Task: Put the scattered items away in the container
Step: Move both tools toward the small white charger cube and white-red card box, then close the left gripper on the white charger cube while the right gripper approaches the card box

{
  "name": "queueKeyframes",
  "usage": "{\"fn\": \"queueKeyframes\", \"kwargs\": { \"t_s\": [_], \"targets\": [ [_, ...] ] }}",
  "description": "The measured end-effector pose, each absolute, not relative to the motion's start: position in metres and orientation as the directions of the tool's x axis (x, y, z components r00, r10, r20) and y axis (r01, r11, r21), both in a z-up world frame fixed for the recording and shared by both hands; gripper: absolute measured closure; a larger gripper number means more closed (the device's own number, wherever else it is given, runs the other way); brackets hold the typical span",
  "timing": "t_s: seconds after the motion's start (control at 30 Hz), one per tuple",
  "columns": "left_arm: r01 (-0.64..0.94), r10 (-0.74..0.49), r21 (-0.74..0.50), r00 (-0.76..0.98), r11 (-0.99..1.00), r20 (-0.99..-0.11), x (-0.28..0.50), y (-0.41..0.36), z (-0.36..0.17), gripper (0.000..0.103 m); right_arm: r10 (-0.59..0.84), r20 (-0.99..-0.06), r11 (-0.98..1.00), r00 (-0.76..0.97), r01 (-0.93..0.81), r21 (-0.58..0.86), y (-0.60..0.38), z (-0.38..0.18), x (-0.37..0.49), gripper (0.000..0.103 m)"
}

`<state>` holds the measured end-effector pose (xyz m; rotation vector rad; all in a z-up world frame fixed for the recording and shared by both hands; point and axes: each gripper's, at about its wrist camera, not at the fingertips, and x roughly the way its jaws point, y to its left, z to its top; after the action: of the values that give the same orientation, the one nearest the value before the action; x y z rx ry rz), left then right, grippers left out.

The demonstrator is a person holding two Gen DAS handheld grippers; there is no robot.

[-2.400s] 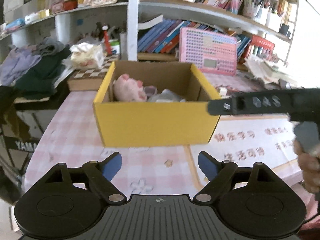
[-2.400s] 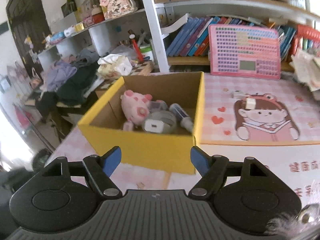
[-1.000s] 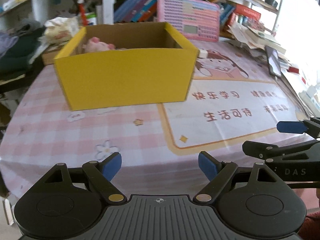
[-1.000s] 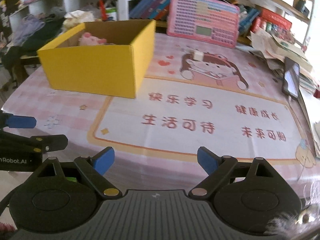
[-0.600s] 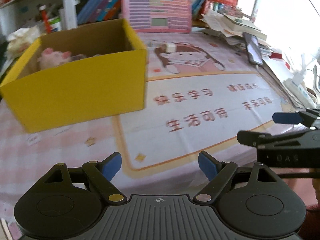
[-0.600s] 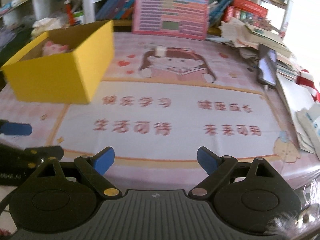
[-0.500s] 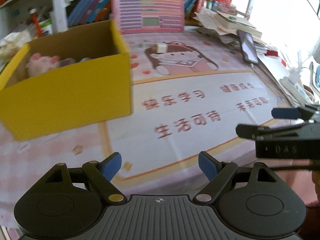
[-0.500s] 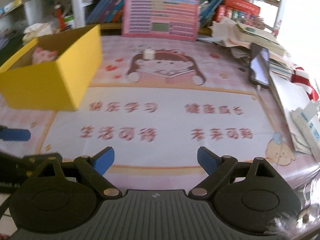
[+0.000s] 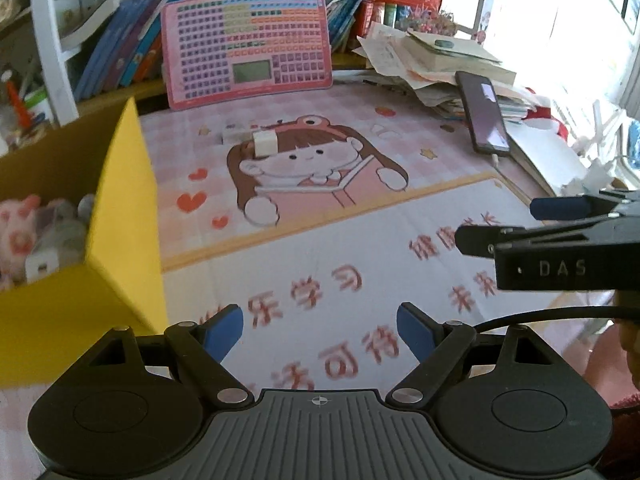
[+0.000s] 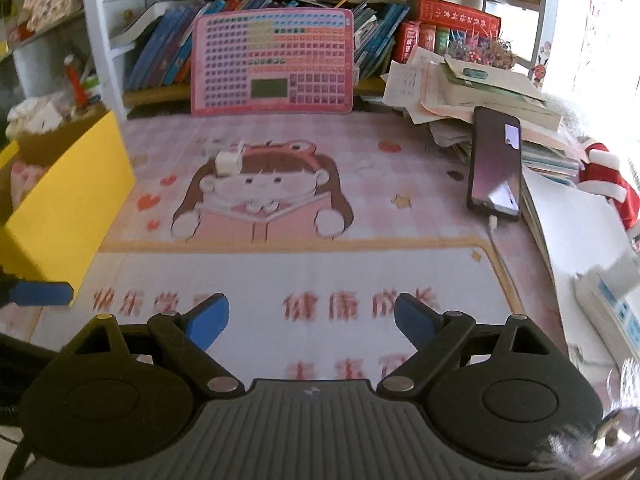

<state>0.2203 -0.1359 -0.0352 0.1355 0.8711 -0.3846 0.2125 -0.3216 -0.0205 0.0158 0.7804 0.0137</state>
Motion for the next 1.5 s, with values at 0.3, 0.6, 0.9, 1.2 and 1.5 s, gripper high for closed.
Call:
{"fn": "queueKeyframes", "kwargs": {
  "t_s": [0.3,0.6,0.9,1.2,1.5],
  "targets": [
    [0.329,-0.179,0.061,0.65,0.942,-0.739,0.271,-0.164,-0.017,0.017,0.139,-0.629,0.99,0.765,-0.104,0.092,-0.349,-0.006,0.29,0.013],
    [0.256,-0.109,0.086,0.66,0.963,-0.743,0.327,-0.183,-0.019,0.017,0.258,-0.573,0.966,0.778,-0.196,0.169,-0.348,0.003,0.369,0.014],
    [0.223,-0.055,0.128,0.664,0.966,-0.745,0.376,-0.199,-0.039,0.017,0.33,-0.594,0.942,0.734,-0.294,0.16,-0.339,-0.016,0.433,0.018],
    [0.158,-0.026,0.102,0.652,0.982,-0.757,0.417,-0.197,-0.06,0.023,0.368,-0.619,0.929,0.694,-0.3,0.216,-0.341,-0.033,0.483,0.018],
    [0.135,-0.034,0.067,0.63,0.988,-0.775,0.444,-0.195,-0.081,0.038,0.388,-0.662,0.92,0.641,-0.309,0.24,-0.335,-0.055,0.515,0.024]
  ]
}}
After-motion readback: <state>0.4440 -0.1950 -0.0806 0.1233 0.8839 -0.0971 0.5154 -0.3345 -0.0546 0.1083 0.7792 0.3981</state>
